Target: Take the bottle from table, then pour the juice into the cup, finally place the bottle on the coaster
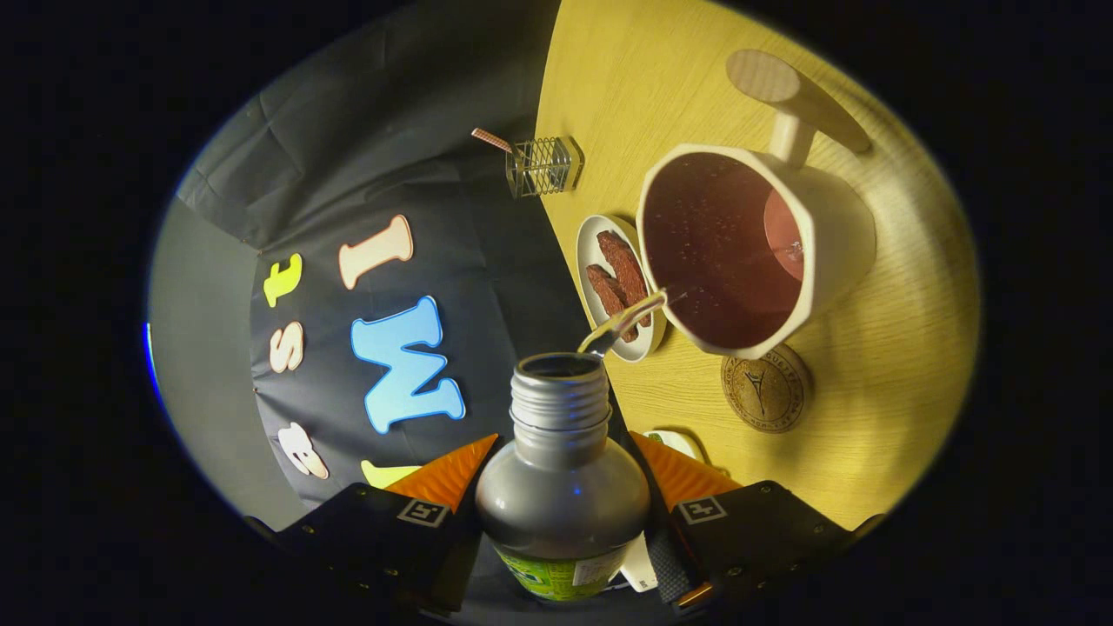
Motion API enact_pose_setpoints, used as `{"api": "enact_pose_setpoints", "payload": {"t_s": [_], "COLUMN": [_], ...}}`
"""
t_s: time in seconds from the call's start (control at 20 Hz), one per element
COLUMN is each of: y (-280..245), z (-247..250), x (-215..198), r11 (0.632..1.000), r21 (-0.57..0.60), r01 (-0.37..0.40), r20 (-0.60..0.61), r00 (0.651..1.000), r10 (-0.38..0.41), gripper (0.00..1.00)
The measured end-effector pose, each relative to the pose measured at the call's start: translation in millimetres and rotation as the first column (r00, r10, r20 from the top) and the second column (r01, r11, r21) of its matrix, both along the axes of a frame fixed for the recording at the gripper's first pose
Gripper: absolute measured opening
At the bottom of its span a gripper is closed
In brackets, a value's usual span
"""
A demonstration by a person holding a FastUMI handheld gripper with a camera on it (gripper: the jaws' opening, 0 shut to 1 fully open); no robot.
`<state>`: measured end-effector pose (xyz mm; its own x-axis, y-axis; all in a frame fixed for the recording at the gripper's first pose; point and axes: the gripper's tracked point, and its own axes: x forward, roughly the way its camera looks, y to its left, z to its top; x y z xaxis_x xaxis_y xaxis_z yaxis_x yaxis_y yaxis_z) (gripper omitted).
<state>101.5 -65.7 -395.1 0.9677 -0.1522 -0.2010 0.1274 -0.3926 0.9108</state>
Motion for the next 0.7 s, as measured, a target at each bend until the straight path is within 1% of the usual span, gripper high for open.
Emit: {"api": "enact_pose_setpoints", "payload": {"t_s": [0.7], "y": [0.1], "z": [7.6], "x": [0.5], "r11": [0.999], "r21": [0.033], "r01": [0.002], "r20": [-0.002], "r00": [1.000], "r10": [-0.002], "gripper": [0.79]}}
